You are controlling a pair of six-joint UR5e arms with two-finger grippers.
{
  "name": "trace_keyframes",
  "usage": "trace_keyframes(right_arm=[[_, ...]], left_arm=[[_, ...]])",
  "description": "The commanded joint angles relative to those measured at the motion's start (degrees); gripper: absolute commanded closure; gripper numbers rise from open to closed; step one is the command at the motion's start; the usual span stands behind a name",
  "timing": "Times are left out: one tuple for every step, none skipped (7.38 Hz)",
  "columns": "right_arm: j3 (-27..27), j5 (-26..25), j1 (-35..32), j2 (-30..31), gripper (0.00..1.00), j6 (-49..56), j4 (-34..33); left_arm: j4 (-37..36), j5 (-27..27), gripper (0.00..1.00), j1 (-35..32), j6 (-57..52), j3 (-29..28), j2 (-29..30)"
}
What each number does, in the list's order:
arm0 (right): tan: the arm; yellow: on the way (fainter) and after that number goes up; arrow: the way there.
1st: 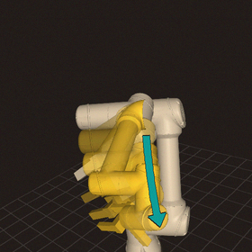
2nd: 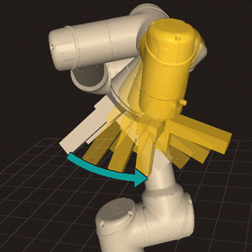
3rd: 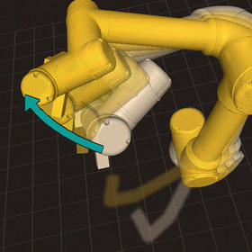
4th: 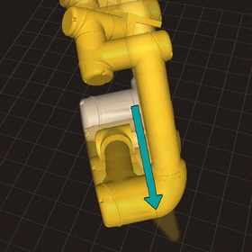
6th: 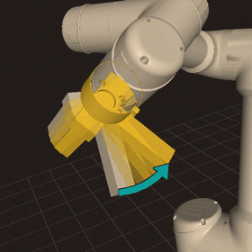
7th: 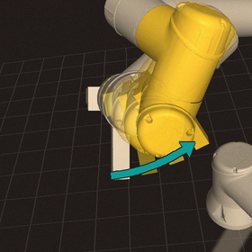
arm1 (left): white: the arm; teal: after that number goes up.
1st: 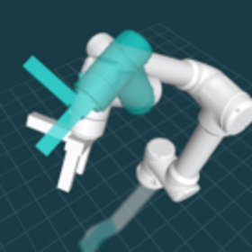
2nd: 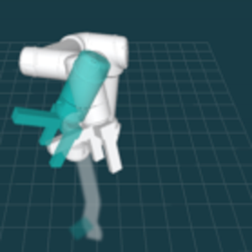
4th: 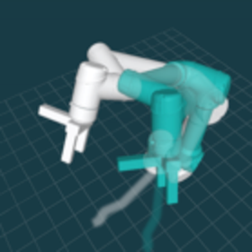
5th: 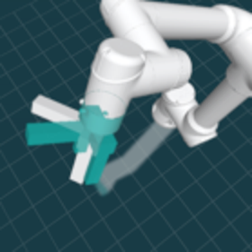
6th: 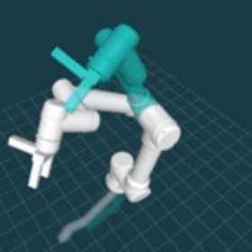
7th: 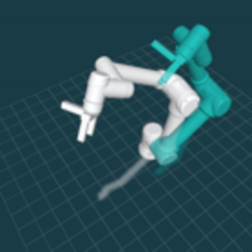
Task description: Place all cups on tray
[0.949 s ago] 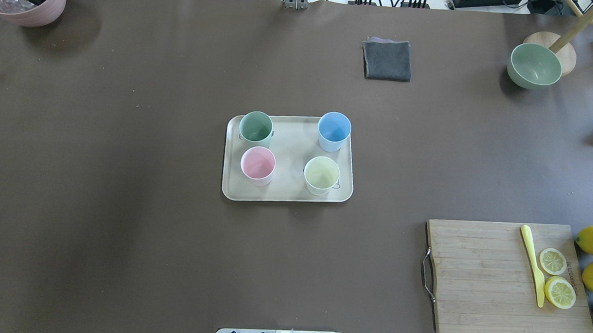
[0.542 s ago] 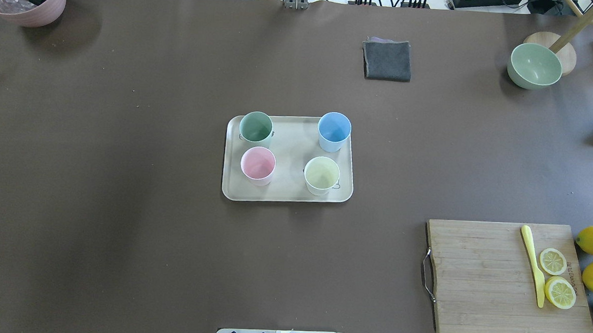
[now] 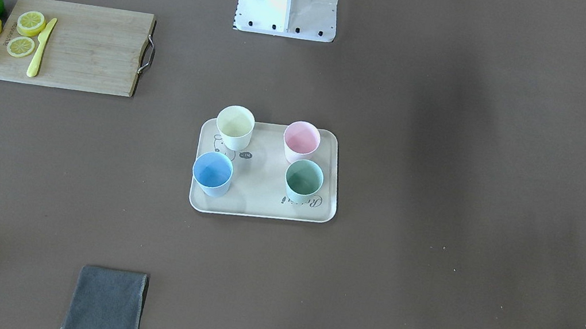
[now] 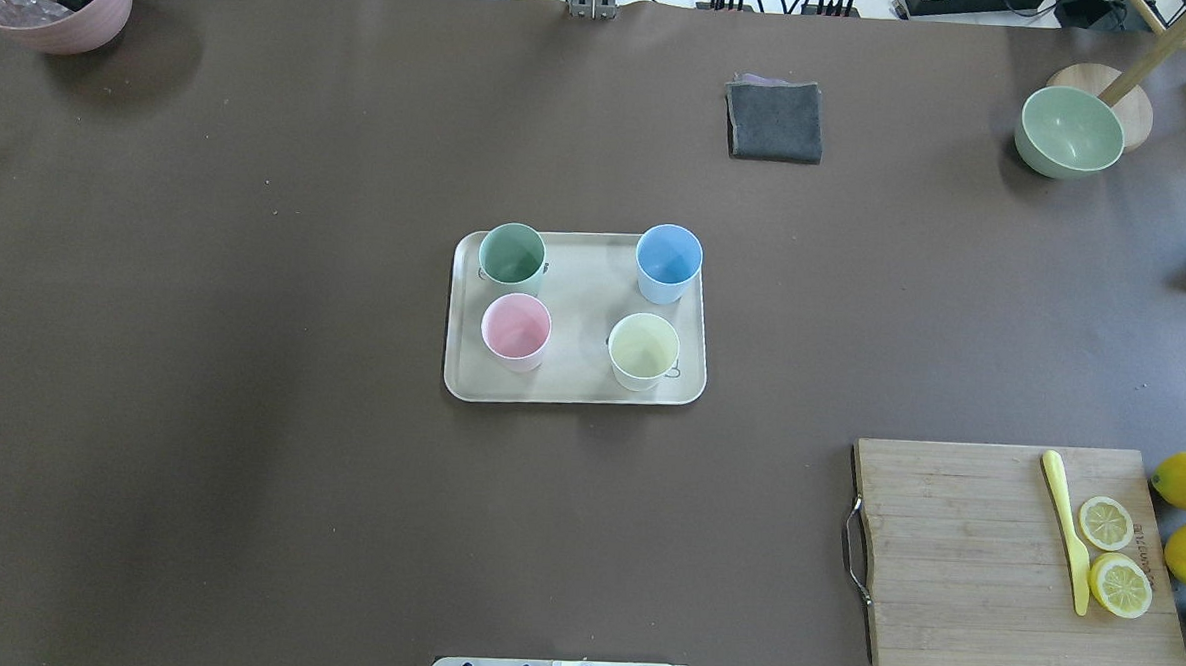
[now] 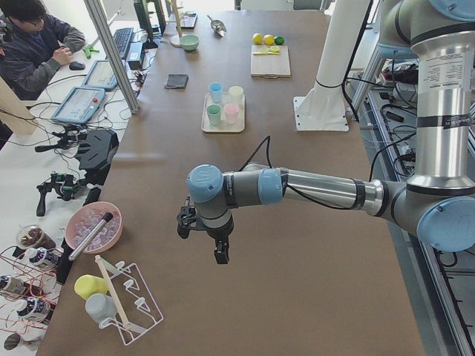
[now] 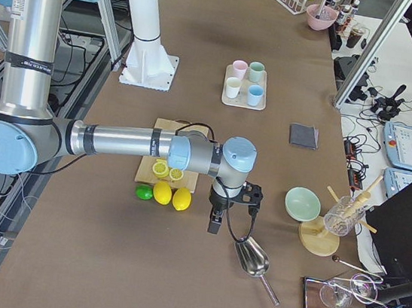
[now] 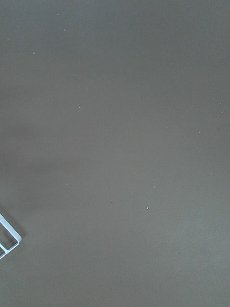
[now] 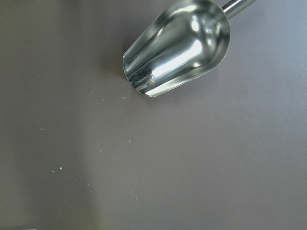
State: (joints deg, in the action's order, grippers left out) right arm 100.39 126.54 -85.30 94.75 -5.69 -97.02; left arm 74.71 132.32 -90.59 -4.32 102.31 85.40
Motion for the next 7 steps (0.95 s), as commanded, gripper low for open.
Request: trace_keyframes(right_arm=[[0.07, 0.11, 0.05, -0.01, 0.0, -0.29, -0.02], [0.07, 0.12, 0.05, -0.01, 0.0, -0.38, -0.02], [0.07, 0.2, 0.05, -0.01, 0.0, -0.38, 0.07], [0.07, 0.2, 0.05, -0.01, 0.0, -0.38, 0.07], [0.07, 0.2, 0.05, -0.01, 0.0, -0.38, 0.16], [0.07, 0.12, -0.04, 0.17, 0.0, -0.46, 0.16], [0.5, 0.2, 0.05, 0.61, 0.0, -0.46, 0.16]], left_arm=[[0.08, -0.22, 0.02, -0.02, -0.07, 0.0, -0.15], [0.17, -0.22, 0.02, -0.02, -0.07, 0.17, -0.15], [0.17, -0.22, 0.02, -0.02, -0.07, 0.17, -0.15], [0.17, -0.22, 0.02, -0.02, -0.07, 0.17, -0.15], [0.17, -0.22, 0.02, -0.02, -0.07, 0.17, -0.15], [0.17, -0.22, 0.02, -0.02, -0.07, 0.09, -0.15], [0.17, -0.22, 0.02, -0.02, -0.07, 0.26, -0.15]])
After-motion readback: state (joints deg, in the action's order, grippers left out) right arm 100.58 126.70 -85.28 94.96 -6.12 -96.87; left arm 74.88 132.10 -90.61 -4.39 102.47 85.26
